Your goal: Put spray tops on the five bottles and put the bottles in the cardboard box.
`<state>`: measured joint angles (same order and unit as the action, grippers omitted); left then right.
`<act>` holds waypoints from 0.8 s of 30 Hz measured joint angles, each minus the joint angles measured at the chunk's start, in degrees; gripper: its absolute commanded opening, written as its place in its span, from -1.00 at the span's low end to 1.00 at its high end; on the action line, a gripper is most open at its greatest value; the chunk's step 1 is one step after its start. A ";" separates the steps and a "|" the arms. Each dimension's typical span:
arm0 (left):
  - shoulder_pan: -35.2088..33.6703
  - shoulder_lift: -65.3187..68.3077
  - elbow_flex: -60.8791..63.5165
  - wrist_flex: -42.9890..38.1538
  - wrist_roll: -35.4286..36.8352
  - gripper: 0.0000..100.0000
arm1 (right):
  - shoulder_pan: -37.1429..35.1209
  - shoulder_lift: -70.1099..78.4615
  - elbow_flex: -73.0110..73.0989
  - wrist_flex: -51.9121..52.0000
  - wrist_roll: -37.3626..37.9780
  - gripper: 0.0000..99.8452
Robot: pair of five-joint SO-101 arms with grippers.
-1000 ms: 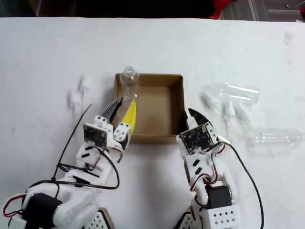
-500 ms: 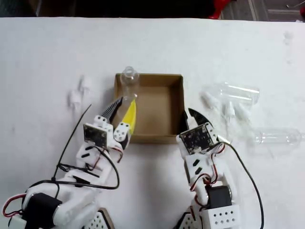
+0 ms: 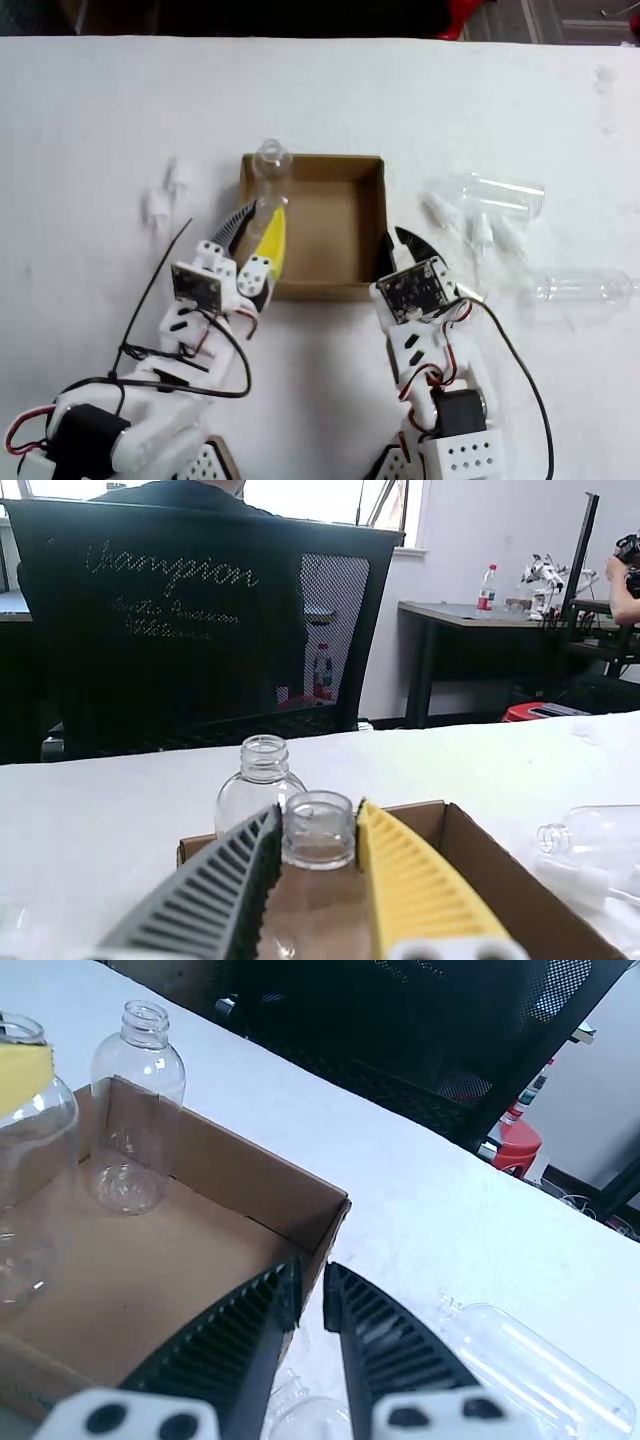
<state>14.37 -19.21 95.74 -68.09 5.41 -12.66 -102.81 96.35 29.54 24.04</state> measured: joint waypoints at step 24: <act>-1.14 0.00 -1.76 0.53 1.58 -0.77 | 0.00 0.00 0.00 0.00 0.00 -0.95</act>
<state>13.23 -19.21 93.98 -67.56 6.99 -12.66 -102.81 96.35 29.54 24.04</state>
